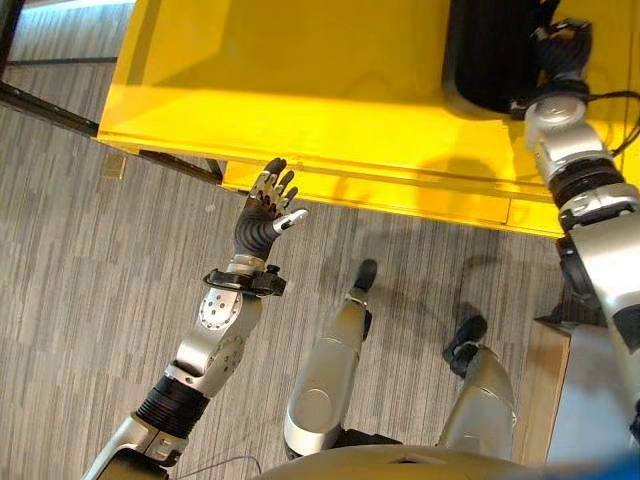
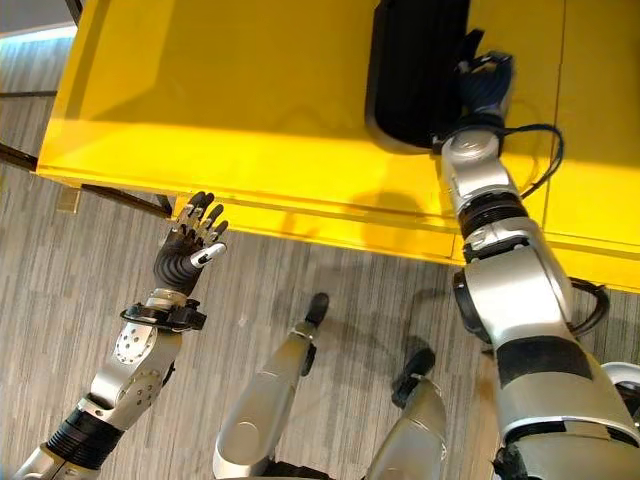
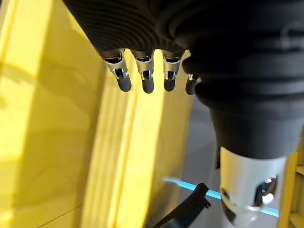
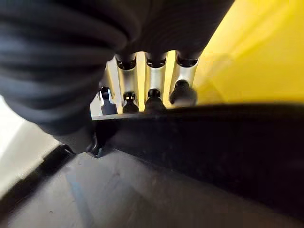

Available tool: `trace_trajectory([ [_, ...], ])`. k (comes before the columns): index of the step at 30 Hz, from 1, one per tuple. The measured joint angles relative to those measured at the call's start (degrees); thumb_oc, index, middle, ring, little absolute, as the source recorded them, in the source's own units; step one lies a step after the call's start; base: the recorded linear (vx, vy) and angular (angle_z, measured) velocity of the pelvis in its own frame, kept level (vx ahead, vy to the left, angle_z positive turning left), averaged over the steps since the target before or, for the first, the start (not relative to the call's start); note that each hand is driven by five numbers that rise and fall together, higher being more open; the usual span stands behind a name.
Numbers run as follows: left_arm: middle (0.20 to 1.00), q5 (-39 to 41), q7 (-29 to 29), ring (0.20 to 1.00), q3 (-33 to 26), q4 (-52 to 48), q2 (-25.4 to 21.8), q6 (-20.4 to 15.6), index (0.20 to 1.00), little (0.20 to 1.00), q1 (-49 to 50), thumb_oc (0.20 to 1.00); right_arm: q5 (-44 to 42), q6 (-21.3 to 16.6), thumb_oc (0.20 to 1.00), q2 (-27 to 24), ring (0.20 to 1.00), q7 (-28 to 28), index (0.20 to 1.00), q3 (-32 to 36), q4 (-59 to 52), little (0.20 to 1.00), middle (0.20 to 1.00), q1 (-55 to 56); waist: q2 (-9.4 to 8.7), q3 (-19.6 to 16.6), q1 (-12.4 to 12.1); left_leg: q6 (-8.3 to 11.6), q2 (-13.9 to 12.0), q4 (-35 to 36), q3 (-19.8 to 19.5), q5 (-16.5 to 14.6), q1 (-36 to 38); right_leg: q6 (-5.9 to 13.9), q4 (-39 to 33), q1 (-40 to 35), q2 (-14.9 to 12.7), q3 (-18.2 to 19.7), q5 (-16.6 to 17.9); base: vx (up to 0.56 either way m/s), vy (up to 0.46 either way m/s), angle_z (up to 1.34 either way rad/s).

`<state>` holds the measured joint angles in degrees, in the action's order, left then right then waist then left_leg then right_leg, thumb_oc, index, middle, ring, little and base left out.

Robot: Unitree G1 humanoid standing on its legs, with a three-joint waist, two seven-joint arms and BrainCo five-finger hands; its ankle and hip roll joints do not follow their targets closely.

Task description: Move parts from the plastic box to the shelf.

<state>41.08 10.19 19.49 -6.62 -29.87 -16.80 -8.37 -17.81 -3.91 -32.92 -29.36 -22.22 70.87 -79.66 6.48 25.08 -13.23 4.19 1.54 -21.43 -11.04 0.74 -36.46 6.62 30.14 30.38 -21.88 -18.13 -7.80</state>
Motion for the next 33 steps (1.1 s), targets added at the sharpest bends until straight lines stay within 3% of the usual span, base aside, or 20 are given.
trace_trajectory([
  [7,1.000,-0.02,1.45,1.000,0.76,0.13,0.19,-0.15,1.000,1.000,-2.78,1.000,-1.08,0.16,0.200,-3.40,0.200,-0.08,0.200,-2.47,2.42,0.200,0.200,-2.11,-2.09,1.16,0.86,-0.50,0.07,-2.12,0.76,0.11,-1.96,0.39,0.31,1.39,0.18,0.39,0.74,-0.01,0.018,-0.02],
  [33,1.000,0.35,1.48,1.000,0.21,0.14,0.02,-1.59,1.000,1.000,-3.19,1.000,-2.05,0.60,0.200,-3.58,0.200,2.27,0.200,-7.83,4.96,0.200,0.200,-4.36,-3.36,1.91,1.45,-0.54,-0.65,-1.87,1.21,0.22,-1.96,0.36,-1.34,1.28,1.24,0.88,1.92,0.00,0.002,-0.01],
])
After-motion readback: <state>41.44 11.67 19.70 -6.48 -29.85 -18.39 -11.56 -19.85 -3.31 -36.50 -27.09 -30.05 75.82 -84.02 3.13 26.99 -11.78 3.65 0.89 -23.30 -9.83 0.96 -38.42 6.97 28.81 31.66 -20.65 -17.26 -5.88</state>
